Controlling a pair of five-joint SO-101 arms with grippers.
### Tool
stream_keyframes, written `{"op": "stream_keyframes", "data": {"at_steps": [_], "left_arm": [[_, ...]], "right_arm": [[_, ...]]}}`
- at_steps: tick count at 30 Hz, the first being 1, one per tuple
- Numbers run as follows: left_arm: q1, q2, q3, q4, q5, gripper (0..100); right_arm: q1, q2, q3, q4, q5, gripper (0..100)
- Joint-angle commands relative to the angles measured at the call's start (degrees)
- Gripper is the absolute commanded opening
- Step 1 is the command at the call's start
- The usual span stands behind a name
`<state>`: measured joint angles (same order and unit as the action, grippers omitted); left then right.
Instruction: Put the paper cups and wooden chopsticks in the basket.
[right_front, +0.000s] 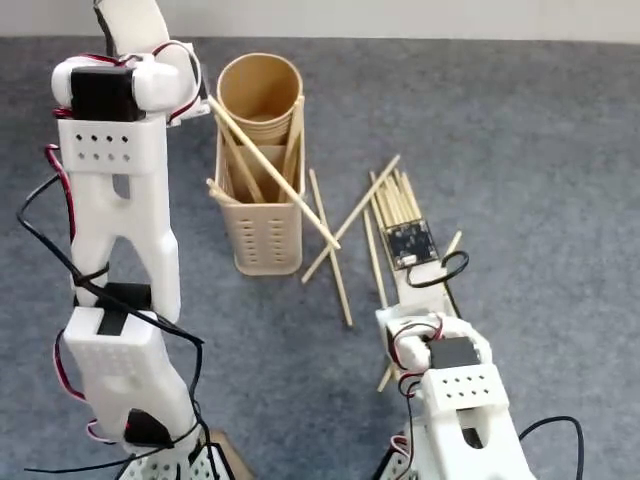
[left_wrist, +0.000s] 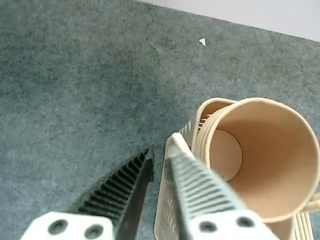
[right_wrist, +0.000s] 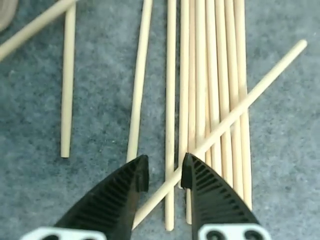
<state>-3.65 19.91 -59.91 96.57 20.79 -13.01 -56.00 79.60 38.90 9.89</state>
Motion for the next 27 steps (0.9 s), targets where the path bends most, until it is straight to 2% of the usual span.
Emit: {"op": "stream_keyframes", "data": {"at_steps": [1,8,12,14,17,21,27], "left_arm": [[-0.04,-1.45,0.04,-1.14,0.79,1],[0.22,-1.98,0.04,-2.64,0.79,3],[0.31,-1.98,0.04,-2.64,1.49,15],[0.22,-1.54,0.04,-2.64,5.54,18],[0.22,-1.36,0.31,-3.87,9.58,17],[0.31,-1.27,0.40,-7.12,9.76,13],[0.22,3.56,0.31,-7.03,9.85,12]], "right_arm": [[0.40,-1.01,-0.13,-0.84,-0.70,12.0],[0.40,-1.01,-0.13,-0.84,-0.70,12.0],[0.40,-1.01,-0.13,-0.84,-0.70,12.0],[0.40,-1.01,-0.13,-0.84,-0.70,12.0],[0.40,-1.01,-0.13,-0.84,-0.70,12.0],[0.48,-1.01,-0.13,-0.84,-0.70,12.0],[0.48,-1.01,-0.13,-0.84,-0.62,12.0]]}}
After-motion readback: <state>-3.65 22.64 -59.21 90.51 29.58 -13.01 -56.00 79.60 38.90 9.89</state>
